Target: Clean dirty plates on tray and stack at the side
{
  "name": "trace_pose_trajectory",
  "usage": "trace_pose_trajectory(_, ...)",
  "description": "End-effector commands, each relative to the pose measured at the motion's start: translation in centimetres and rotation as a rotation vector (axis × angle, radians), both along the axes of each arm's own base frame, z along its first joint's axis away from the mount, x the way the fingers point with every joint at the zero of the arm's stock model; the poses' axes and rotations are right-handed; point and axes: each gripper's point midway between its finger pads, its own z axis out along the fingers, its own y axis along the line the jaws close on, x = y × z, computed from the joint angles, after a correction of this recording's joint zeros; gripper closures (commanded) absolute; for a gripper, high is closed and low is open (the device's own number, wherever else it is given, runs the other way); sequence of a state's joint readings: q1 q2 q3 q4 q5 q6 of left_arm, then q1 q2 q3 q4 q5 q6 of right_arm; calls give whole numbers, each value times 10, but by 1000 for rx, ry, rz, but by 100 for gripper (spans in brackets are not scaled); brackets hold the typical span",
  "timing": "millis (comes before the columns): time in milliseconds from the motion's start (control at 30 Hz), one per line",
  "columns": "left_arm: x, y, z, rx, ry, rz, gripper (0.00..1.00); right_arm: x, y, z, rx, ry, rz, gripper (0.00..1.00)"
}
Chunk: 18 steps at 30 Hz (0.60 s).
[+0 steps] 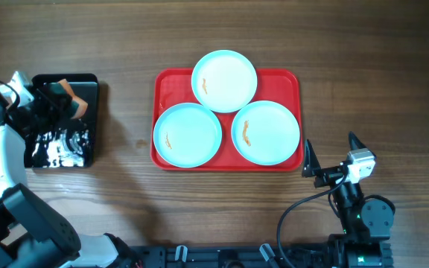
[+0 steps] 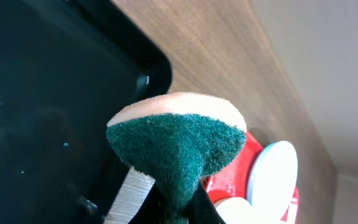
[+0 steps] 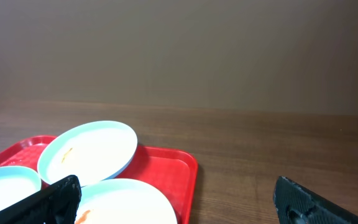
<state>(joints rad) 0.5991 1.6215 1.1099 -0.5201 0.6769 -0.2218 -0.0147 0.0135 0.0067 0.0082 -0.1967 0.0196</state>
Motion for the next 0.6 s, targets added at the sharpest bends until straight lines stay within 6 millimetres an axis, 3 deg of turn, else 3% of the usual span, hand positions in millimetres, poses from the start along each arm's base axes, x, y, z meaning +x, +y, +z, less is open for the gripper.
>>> trace_pose_trajectory(0, 0, 4, 28, 1, -83, -4, 96, 0, -1, 3, -17, -16, -9, 0)
trace_pose_trajectory(67, -7, 19, 12, 84, -4, 51, 96, 0, -1, 3, -17, -16, -9, 0)
trace_pose_trajectory(167, -34, 50, -31, 235, 228, 188, 96, 0, -1, 3, -17, -16, -9, 0)
trace_pose_trajectory(267, -44, 54, -59, 197, 312, 288, 96, 0, -1, 3, -17, -16, -9, 0)
trace_pose_trajectory(400, -25, 37, -49, 91, 206, 224, 96, 0, -1, 3, -17, -16, -9, 0)
trace_pose_trajectory(567, -2, 13, -2, -13, 3, 112, 96, 0, -1, 3, -17, -16, -9, 0)
